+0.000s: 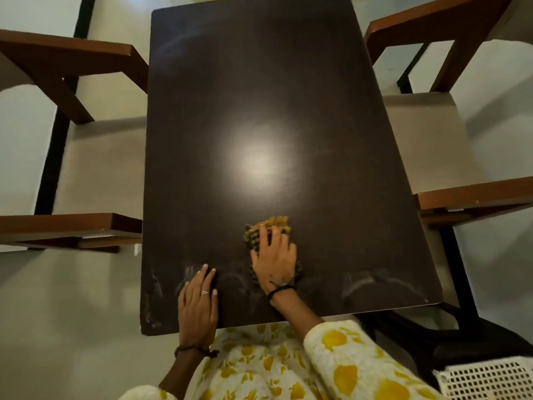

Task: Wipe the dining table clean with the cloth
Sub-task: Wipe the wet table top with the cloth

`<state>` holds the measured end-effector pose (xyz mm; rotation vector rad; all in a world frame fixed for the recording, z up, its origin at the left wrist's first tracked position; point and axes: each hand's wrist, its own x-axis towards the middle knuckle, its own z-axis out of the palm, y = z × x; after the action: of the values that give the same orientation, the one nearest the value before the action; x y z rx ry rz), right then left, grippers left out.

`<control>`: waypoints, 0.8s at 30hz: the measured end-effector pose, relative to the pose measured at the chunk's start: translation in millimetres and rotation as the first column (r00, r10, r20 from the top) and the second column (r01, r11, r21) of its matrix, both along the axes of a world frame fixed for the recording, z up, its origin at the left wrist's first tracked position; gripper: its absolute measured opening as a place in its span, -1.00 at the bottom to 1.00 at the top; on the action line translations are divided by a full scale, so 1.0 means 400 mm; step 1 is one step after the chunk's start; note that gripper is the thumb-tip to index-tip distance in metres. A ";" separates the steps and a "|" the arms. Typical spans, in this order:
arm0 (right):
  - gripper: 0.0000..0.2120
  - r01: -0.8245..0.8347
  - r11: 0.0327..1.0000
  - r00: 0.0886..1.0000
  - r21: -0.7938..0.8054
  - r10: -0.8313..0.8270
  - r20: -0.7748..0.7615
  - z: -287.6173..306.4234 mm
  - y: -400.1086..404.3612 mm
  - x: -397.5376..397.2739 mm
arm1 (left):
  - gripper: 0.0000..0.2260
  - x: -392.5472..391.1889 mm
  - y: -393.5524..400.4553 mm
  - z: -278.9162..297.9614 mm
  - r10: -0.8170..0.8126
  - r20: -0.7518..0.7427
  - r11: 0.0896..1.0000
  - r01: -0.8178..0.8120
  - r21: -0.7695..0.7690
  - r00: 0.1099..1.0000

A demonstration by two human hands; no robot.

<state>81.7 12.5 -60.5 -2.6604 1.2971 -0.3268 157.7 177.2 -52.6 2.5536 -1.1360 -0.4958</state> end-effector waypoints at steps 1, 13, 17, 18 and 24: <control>-0.33 -0.026 1.000 1.000 0.007 0.026 -0.005 0.003 0.030 0.038 | -0.54 0.013 0.007 0.003 -0.046 -0.003 0.999 0.046 -0.005 0.999; -0.58 0.248 0.968 0.963 0.042 -0.241 -0.124 0.046 -0.093 -0.109 | -0.50 0.204 0.156 -0.005 -0.044 -0.020 0.999 0.044 -0.015 0.999; -0.51 0.428 0.902 0.899 0.054 -0.420 -0.125 0.053 -0.079 -0.088 | -0.48 0.231 0.171 -0.014 -0.055 -0.044 0.998 0.055 -0.002 0.997; -0.49 0.437 0.898 0.895 0.039 -0.431 -0.112 0.054 -0.059 -0.060 | -0.48 0.231 0.172 -0.015 -0.058 -0.053 0.998 0.057 -0.005 0.997; -0.37 0.185 0.981 0.981 0.056 -0.182 -0.062 0.024 0.095 0.126 | -0.49 0.232 0.175 -0.022 -0.052 -0.057 0.999 0.051 -0.019 0.997</control>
<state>132.0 50.4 -51.0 -2.5217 1.5488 -0.2311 250.4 247.3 -61.6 2.4837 -1.1834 -0.5658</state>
